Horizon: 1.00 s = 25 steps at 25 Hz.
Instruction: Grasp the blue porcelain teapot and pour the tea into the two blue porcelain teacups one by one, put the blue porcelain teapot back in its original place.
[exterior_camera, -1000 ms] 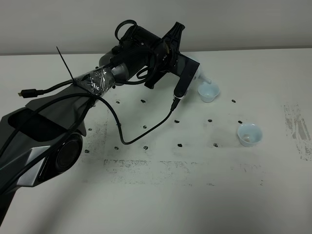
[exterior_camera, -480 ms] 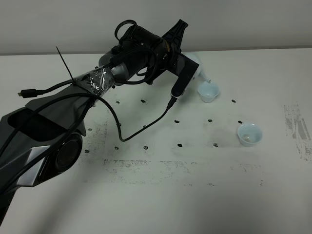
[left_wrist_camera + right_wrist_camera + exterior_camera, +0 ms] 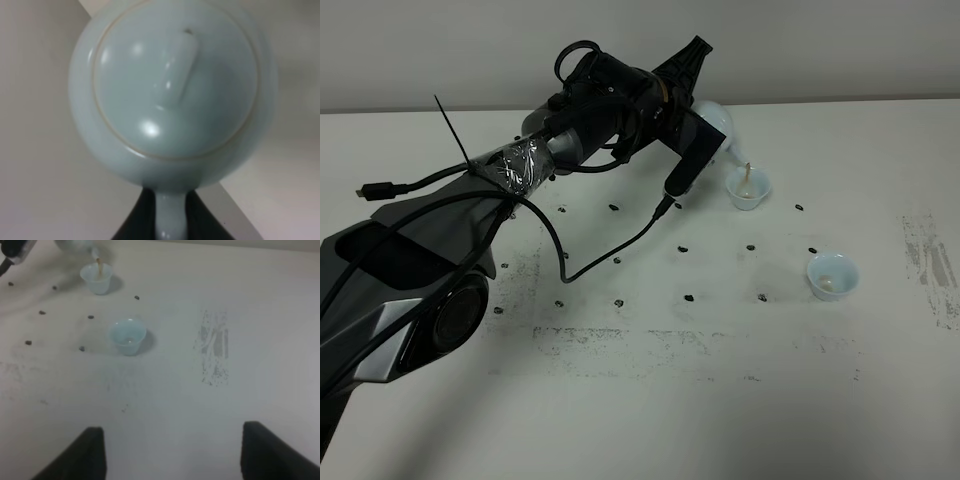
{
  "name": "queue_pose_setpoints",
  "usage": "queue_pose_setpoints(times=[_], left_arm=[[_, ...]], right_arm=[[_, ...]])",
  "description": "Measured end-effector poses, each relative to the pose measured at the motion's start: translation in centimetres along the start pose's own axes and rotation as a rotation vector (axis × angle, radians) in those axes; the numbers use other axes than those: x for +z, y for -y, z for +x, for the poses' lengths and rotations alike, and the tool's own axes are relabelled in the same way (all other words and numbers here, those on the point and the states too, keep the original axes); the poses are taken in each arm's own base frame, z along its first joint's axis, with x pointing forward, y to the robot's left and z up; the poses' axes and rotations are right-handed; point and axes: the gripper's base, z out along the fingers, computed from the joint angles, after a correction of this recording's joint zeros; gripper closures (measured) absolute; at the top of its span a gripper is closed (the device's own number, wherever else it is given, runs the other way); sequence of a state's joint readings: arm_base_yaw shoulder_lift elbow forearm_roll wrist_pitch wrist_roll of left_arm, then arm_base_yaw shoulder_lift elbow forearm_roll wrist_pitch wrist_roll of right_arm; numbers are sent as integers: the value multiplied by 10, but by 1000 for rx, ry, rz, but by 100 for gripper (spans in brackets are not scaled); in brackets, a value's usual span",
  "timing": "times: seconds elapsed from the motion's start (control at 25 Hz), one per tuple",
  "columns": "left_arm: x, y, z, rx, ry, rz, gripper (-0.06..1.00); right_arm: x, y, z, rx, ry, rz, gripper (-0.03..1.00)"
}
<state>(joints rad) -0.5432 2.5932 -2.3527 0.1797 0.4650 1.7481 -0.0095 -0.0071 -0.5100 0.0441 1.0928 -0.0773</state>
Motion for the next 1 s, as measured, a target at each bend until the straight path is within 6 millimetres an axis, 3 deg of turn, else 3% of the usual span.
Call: queue_pose_setpoints(times=[1.0], left_arm=[[0,-1,0,85,-3,-12,91]], right_arm=[[0,0,0,0,0,0,38]])
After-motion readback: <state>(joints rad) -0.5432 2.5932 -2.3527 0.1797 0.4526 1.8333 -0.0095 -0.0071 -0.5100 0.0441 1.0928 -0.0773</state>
